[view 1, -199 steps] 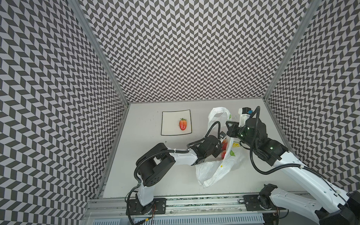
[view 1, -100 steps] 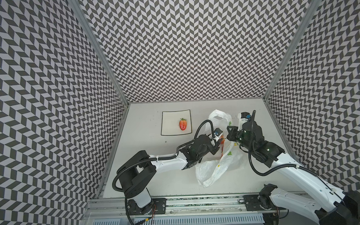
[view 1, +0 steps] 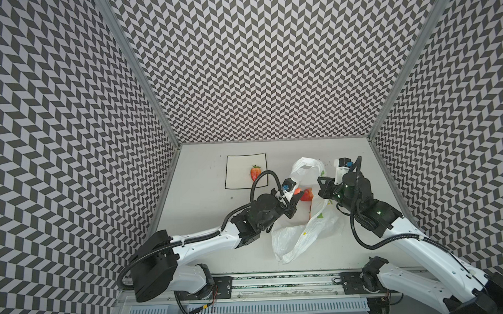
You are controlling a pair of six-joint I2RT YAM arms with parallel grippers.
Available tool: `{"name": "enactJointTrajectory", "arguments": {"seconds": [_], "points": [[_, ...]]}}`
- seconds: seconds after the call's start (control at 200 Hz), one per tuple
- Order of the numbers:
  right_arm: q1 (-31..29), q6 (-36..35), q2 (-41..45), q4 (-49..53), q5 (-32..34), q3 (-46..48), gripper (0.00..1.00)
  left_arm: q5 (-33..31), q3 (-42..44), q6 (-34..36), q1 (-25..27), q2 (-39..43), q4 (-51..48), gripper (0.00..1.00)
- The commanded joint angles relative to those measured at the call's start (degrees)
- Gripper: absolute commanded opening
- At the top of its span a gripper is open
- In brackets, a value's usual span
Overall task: Take the fake fruits out of the plastic bag
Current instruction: 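Close the left gripper on a fake peach and lift it out of the bag, then carry the peach with the left gripper over the white plate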
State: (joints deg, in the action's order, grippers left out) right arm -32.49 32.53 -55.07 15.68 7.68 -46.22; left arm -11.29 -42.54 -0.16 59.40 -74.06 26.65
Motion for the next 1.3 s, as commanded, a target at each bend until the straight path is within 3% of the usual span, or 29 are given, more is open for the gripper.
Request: {"name": "enactJointTrajectory", "arguments": {"seconds": [0.0, 0.265, 0.37, 0.441, 0.611, 0.811, 1.016, 1.297], "points": [[0.0, 0.4, 0.1, -2.9, -0.5, -0.7, 0.0, -2.2, 3.1, -2.9, 0.3, 5.6, -1.2, 0.21], [0.0, 0.8, 0.4, -2.4, -0.3, -0.2, 0.0, -12.5, 7.7, -7.2, -2.5, 21.3, -6.5, 0.21], [0.0, 0.9, 0.4, -2.2, 0.2, -0.3, 0.0, -16.6, 8.8, -9.3, -7.0, 25.2, -7.6, 0.21], [0.0, 0.9, 0.3, -2.2, 0.2, -0.3, 0.0, -14.8, 8.5, -11.9, -12.7, 24.7, -8.8, 0.21], [0.0, 1.0, -0.1, -2.1, -0.1, -0.8, 0.0, -4.1, 5.0, -20.0, -26.8, 16.0, -13.3, 0.2], [0.0, 1.3, -0.1, -2.1, -0.2, -1.0, 0.0, 7.3, -3.9, -22.2, -35.5, -1.2, -19.1, 0.18], [0.0, 1.6, 0.0, -2.4, -0.7, -0.9, 0.0, 13.1, -13.5, -24.4, -39.9, -17.4, -23.9, 0.17], [0.0, 2.1, -0.5, -3.7, -1.4, -0.7, 0.0, 15.3, -22.2, -24.8, -41.3, -30.5, -27.6, 0.17]]}}
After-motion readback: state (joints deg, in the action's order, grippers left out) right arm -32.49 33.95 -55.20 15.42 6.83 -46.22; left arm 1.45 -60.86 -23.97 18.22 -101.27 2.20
